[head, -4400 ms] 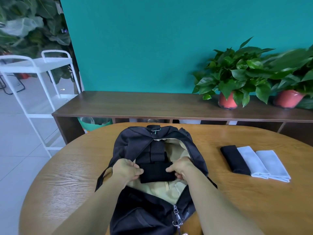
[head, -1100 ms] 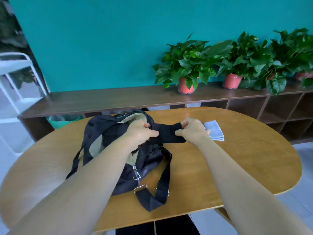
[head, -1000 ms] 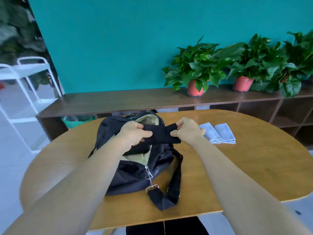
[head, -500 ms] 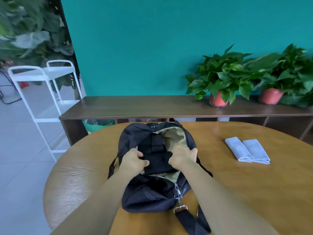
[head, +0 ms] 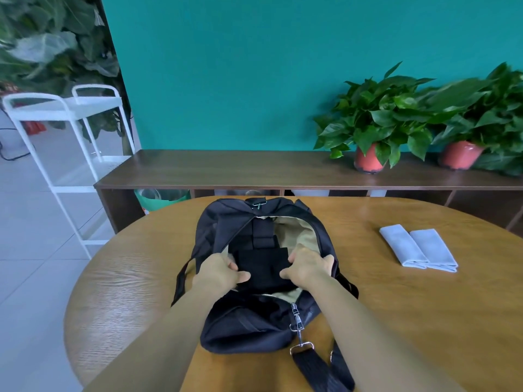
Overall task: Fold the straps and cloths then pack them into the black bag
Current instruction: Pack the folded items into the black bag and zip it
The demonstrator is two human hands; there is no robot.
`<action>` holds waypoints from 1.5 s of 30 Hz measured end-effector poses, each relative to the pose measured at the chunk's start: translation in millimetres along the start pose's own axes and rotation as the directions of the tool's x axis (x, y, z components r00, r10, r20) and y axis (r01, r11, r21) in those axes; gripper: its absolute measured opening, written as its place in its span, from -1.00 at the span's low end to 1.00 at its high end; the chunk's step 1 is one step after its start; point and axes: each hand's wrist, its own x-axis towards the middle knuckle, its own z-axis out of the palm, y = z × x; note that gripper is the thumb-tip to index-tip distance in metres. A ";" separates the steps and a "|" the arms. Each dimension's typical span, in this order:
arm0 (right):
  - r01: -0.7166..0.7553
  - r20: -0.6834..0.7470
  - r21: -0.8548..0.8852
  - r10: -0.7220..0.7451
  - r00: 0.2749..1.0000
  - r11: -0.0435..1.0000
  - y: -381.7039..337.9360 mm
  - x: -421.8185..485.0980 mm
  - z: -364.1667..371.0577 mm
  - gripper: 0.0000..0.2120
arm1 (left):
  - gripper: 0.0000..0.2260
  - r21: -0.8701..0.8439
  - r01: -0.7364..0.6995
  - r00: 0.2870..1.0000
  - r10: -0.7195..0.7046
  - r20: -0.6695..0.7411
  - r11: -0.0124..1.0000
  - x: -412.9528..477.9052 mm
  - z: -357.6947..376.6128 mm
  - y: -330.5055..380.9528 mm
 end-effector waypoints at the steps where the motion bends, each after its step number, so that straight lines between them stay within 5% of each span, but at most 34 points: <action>1: 0.012 -0.031 0.002 -0.012 0.999 1.000 0.7 -1.6 -1.0 -0.68 | -0.66 0.020 -0.026 1.000 0.026 -0.001 0.999 -1.7 -1.4 1.4; 7: 0.197 -0.316 -0.287 -0.287 0.904 0.937 -10.5 -17.7 -8.5 -0.77 | -0.69 0.176 -0.137 0.986 0.151 -0.070 0.975 -12.4 -13.2 4.2; 10: 0.420 -0.156 -0.303 -0.479 0.864 0.856 -16.7 -21.2 -1.6 -0.75 | -0.89 0.140 -0.128 0.982 0.145 -0.117 0.982 -14.0 -16.8 -3.0; 12: 0.502 -0.019 -0.235 -0.520 0.854 0.833 -15.0 -21.6 2.9 -0.66 | -0.85 0.106 -0.075 0.985 0.090 -0.148 0.992 -17.0 -16.7 -9.5; 19: 0.415 0.074 0.141 -0.427 0.901 0.899 -7.6 -6.7 13.8 -0.63 | -0.55 -0.123 0.094 0.980 -0.114 -0.164 0.988 -20.5 -20.0 -19.4; 24: 0.528 0.092 -0.011 -0.525 0.846 0.849 -8.9 -5.4 13.5 -0.64 | -0.87 -0.171 0.107 0.990 -0.121 -0.072 0.979 -15.8 -16.6 -14.9; 31: 0.547 0.111 -0.110 -0.537 0.836 0.830 -6.2 -5.5 20.1 -0.64 | -0.71 -0.306 0.241 0.968 -0.205 0.146 0.921 -18.4 -23.9 -14.4; 34: 0.557 0.119 -0.166 -0.545 0.830 0.813 -7.2 -6.7 19.8 -0.64 | -0.91 -0.311 0.236 0.970 -0.203 0.135 0.921 -22.1 -30.8 -9.2; 45: 0.579 0.159 -0.250 -0.557 0.815 0.776 -13.3 -12.3 18.1 -0.65 | -0.92 -0.155 0.040 0.998 -0.033 0.049 0.987 -23.0 -38.1 7.8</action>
